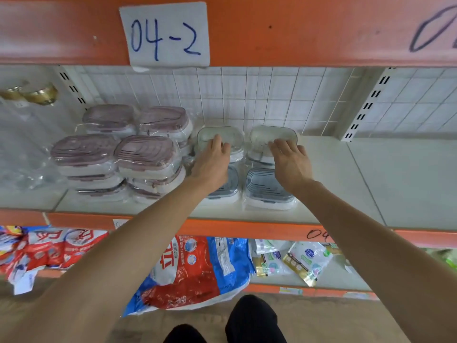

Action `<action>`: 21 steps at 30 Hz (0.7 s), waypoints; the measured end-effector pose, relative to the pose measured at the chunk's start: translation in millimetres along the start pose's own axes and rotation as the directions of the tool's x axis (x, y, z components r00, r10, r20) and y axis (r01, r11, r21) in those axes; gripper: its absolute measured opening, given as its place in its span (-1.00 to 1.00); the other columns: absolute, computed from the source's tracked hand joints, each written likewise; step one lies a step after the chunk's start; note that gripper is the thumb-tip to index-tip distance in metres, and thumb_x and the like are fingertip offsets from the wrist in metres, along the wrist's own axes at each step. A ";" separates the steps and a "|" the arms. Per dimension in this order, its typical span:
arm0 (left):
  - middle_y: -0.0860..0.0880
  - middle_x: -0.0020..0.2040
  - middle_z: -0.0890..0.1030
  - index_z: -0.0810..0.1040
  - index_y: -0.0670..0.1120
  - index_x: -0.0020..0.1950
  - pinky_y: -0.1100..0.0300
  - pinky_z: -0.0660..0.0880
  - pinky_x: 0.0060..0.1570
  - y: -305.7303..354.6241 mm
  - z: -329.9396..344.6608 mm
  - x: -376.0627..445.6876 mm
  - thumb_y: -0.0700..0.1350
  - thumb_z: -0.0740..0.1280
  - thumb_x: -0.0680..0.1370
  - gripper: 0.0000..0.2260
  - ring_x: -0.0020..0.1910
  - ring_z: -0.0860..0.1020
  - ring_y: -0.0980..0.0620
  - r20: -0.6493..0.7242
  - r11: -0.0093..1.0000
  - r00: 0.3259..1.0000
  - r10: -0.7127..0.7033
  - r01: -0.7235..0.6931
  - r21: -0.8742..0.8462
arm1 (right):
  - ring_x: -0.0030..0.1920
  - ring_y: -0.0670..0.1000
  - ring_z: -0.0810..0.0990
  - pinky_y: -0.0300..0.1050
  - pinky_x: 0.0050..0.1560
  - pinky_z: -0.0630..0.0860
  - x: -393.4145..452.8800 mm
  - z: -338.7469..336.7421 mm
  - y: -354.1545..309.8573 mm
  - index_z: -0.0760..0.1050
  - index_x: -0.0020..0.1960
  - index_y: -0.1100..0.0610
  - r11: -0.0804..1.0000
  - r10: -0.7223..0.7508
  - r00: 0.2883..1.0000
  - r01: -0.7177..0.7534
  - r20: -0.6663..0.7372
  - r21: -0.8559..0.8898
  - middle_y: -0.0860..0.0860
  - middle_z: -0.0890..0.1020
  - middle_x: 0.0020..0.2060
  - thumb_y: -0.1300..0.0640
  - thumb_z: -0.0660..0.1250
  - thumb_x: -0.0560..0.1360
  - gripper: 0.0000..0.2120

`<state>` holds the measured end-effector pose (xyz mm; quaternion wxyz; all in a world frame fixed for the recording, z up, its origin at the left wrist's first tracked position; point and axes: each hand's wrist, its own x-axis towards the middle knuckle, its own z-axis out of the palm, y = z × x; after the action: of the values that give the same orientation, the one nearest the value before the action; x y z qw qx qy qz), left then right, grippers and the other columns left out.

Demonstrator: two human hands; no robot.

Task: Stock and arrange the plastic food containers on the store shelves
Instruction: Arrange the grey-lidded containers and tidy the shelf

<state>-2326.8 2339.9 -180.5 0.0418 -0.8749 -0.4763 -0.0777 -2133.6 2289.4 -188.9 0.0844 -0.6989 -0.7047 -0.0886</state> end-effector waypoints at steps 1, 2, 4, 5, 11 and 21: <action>-0.19 0.19 0.32 0.38 -0.24 0.22 0.11 0.43 -0.01 -0.3 -2.8 -4.2 -0.29 0.27 0.48 -0.68 0.16 0.39 -0.13 0.014 1.000 1.000 0.027 -0.027 -0.009 | 0.35 0.09 0.29 -0.08 0.25 0.14 -4.2 -3.5 -2.4 0.29 0.40 0.19 1.000 -0.018 1.000 0.018 0.014 -0.007 0.07 0.36 0.35 0.34 0.11 0.49 -0.52; -0.18 0.18 0.34 0.39 -0.24 0.22 0.11 0.42 -0.03 -0.7 -6.5 -8.9 -0.27 0.26 0.49 -0.70 0.13 0.42 -0.12 0.026 0.998 0.998 0.056 -0.055 -0.023 | 0.35 0.09 0.29 -0.08 0.26 0.13 -8.7 -7.8 -5.6 0.30 0.39 0.19 0.999 -0.044 0.998 0.045 0.032 -0.012 0.06 0.36 0.36 0.33 0.10 0.50 -0.54; -0.16 0.16 0.40 0.42 -0.24 0.20 0.08 0.43 -0.07 -1.3 -16.8 -18.8 -0.24 0.26 0.49 -0.71 0.08 0.47 -0.11 0.039 0.993 0.993 0.110 -0.108 -0.042 | 0.33 0.09 0.31 -0.07 0.24 0.16 -17.6 -17.7 -13.6 0.32 0.37 0.18 0.993 -0.118 0.990 0.119 0.079 -0.016 0.06 0.38 0.34 0.33 0.13 0.49 -0.55; -0.14 0.13 0.43 0.44 -0.22 0.18 0.06 0.44 -0.07 -1.2 -22.6 -24.3 -0.22 0.25 0.49 -0.73 0.05 0.49 -0.11 0.052 0.991 0.990 0.130 -0.128 -0.039 | 0.30 0.09 0.33 -0.07 0.22 0.20 -22.0 -22.8 -18.2 0.33 0.36 0.17 0.987 -0.157 0.982 0.160 0.107 -0.021 0.07 0.39 0.31 0.35 0.15 0.47 -0.54; -0.09 0.05 0.52 0.53 -0.19 0.06 0.00 0.52 -0.08 11.7 -59.1 -62.2 -0.17 0.22 0.52 -0.82 0.01 0.54 -0.11 0.337 0.987 0.928 0.161 -0.148 -0.063 | 0.24 0.12 0.40 -0.01 0.13 0.32 -52.8 -59.6 -48.0 0.40 0.27 0.21 0.969 -0.245 0.940 0.230 0.240 0.088 0.11 0.47 0.19 0.35 0.13 0.48 -0.62; -0.06 -0.16 0.57 0.49 -0.13 -0.05 0.15 0.45 -0.31 65.3 -159.1 -80.6 -0.16 0.18 0.52 -0.88 -0.19 0.58 -0.07 0.415 0.899 0.804 0.426 -0.427 -0.097 | 0.21 0.05 0.44 -0.02 0.05 0.45 -104.2 -170.0 -30.0 0.35 0.28 0.13 0.973 -0.227 0.838 0.179 0.496 0.142 0.03 0.48 0.18 0.25 0.18 0.50 -0.65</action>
<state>-2330.3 2214.3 -38.1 -0.0462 -0.9547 -0.2651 0.1272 -2163.5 2146.8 -49.4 -0.0833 -0.6141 -0.7752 0.1223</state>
